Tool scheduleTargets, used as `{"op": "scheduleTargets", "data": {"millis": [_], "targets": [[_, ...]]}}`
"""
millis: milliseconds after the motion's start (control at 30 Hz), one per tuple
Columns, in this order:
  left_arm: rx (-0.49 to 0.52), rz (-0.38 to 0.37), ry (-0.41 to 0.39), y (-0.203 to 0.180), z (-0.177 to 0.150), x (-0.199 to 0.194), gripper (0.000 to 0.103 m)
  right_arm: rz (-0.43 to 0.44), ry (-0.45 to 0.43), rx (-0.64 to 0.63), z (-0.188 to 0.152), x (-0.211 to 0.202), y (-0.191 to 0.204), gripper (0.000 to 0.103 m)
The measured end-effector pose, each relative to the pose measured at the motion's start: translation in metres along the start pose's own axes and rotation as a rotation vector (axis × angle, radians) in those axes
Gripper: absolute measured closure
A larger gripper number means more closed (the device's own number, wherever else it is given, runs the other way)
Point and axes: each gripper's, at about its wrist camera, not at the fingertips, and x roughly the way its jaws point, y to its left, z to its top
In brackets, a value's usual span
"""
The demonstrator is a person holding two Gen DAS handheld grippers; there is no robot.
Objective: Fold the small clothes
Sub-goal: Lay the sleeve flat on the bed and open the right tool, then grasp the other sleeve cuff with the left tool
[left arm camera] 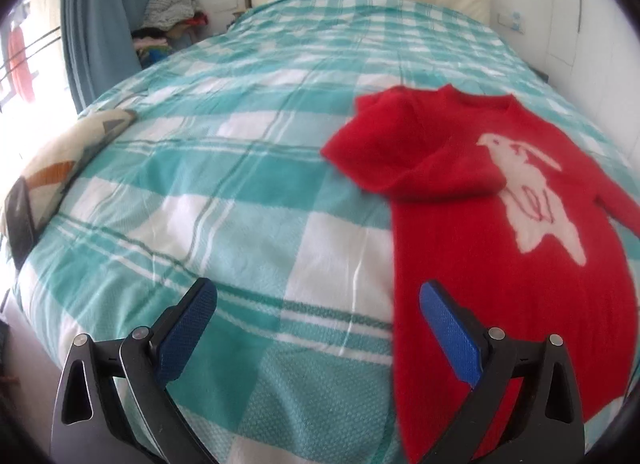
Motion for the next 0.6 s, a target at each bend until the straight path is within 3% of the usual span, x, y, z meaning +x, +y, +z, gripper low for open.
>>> {"op": "scheduleTargets", "data": {"millis": [67,167,267,400,600], "targets": [[0.036,-0.137,-0.022,-0.007,0.042,-0.004,0.001,0.016,-0.058,-0.021,0.001,-0.016,0.004,0.047],[0.136,-0.355,0.074,-0.036,0.101,0.028,0.001,0.063,-0.077,-0.06,0.0,-0.023,0.02,0.046],[0.238,-0.346,0.163,-0.069,0.134,0.084,0.003,0.098,-0.052,-0.107,-0.004,-0.017,0.038,0.046],[0.284,-0.329,0.274,-0.102,0.146,0.146,0.031,0.11,-0.057,-0.152,-0.007,-0.018,0.046,0.046],[0.364,-0.348,0.355,-0.131,0.13,0.189,0.033,0.119,-0.041,-0.156,-0.008,-0.011,0.049,0.046]]}}
